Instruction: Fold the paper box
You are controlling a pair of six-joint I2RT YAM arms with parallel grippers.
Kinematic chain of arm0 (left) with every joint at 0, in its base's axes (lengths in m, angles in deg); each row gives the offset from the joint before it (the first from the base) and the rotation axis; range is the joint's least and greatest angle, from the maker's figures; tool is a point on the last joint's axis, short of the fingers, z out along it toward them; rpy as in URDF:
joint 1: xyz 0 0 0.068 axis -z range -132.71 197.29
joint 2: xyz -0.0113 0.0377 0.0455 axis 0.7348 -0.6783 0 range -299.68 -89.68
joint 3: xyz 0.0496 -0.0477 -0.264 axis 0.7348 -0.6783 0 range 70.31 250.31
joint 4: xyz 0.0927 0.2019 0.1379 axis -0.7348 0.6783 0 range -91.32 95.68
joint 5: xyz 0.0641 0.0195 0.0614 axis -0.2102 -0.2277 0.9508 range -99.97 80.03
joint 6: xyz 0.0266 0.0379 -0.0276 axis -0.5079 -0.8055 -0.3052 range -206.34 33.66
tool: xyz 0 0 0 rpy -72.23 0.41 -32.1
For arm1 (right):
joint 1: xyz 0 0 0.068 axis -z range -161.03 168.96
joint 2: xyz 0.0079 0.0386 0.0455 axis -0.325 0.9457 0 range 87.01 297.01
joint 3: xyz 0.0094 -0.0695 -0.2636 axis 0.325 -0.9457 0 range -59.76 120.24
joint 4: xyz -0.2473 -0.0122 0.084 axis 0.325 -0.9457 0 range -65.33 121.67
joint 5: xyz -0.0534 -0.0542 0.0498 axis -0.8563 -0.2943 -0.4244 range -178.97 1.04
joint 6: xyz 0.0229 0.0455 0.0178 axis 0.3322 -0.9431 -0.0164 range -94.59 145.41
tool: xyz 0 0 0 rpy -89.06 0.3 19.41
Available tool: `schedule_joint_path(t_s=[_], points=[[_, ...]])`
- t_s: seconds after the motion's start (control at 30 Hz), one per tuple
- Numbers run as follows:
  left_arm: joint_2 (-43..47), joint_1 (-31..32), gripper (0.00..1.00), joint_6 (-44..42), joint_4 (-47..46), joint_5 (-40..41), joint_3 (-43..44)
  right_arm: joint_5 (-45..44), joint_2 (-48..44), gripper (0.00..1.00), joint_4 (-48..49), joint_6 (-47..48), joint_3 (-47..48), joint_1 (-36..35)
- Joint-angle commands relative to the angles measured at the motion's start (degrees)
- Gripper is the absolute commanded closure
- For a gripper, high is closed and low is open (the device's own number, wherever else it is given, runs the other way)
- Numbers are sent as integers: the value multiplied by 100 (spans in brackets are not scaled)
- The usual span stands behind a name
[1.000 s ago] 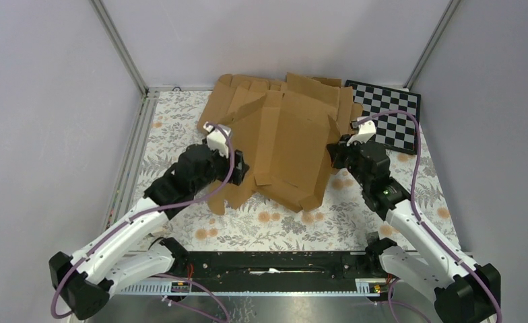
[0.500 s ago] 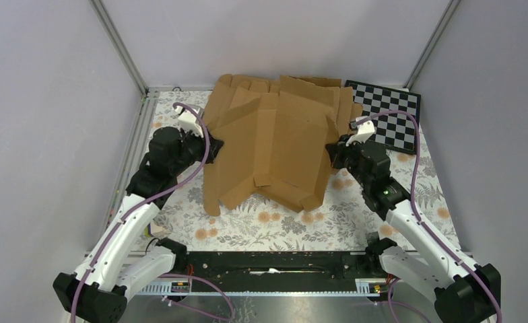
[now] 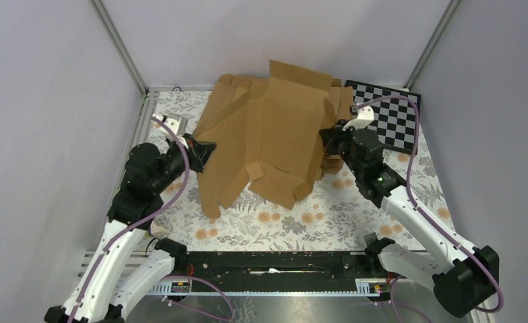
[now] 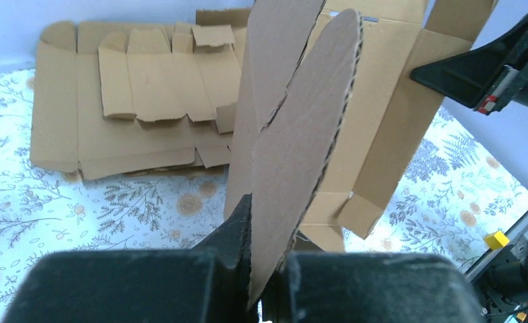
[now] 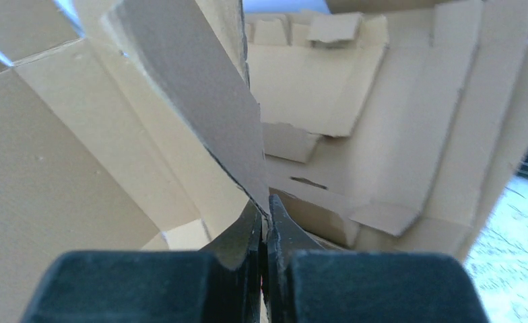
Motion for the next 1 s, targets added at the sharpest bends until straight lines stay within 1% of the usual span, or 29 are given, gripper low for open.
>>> schedule_joint_path(t_s=[0.0,0.07,0.17,0.33,0.4,0.53,0.6,0.73,0.8,0.87,0.97], points=[[418,-32,100,249,-554,74,9,-717,419,100,508,-123,536,-834],[561,-32,100,370,-544,261,-154,-1018,734,100,801,-33,659,-1176],[812,-32,100,517,-542,514,-491,-1383,1197,100,1376,-14,702,-1479],[1165,-32,100,432,-578,759,-1001,-2247,1859,100,2554,574,551,-1747],[1213,-32,100,400,-540,799,-1131,-2609,2060,100,2999,654,410,-1767],[1214,-32,100,369,-420,787,-1173,-2952,2322,100,3261,449,354,-1811],[1239,-32,100,307,-393,784,-1200,-3408,2422,100,3499,410,292,-1979],[1201,-32,100,124,-208,815,-1080,-4503,2677,100,4159,808,156,-2495],[1130,-32,100,63,-102,835,-984,-4950,2800,100,4645,957,6,-2733],[1035,-32,100,38,-12,772,-910,-5173,2947,100,5157,1161,-154,-2953],[925,-32,100,44,20,574,-896,-5641,3254,100,6018,1707,-314,-3273]])
